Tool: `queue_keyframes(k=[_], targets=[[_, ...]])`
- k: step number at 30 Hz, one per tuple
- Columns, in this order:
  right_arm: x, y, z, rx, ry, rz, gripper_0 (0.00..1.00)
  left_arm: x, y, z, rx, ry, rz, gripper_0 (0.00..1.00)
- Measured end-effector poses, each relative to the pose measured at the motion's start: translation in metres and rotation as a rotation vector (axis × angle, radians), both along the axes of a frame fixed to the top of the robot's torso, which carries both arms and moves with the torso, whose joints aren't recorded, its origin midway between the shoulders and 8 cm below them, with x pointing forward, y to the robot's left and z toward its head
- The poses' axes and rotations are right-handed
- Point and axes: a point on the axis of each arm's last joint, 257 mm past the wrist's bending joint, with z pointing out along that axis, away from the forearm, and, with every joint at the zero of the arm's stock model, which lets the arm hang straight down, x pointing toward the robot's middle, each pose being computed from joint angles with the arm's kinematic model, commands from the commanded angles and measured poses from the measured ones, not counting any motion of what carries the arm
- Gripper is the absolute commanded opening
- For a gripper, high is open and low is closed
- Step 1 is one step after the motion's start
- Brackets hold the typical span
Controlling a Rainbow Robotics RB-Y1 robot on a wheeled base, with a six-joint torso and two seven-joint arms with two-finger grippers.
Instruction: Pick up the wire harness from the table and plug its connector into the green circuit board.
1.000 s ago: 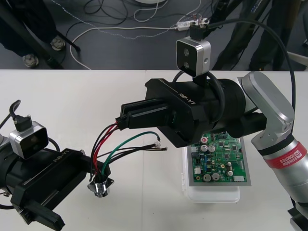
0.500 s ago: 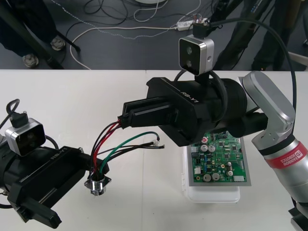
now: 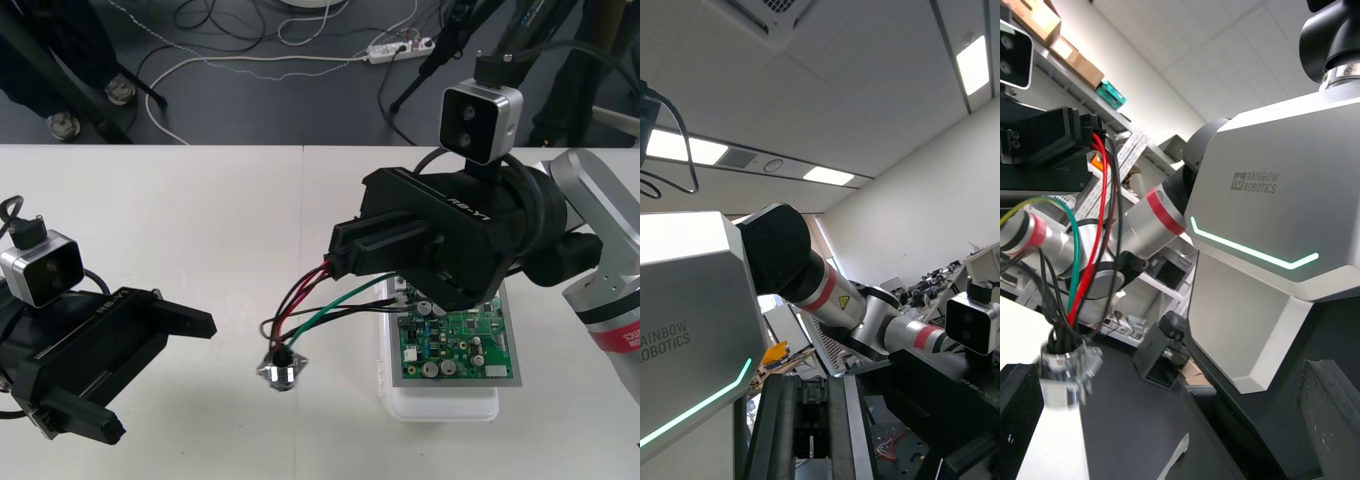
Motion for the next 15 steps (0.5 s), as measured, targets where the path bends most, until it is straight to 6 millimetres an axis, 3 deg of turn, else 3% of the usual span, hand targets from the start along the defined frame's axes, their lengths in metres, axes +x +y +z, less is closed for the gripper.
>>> queue_keyframes(k=[15], targets=[[0.019, -0.032, 0.002, 0.014, 0.002, -0.123, 0.0, 0.035, 0.025, 0.001, 0.065, -0.083, 0.121, 1.0]])
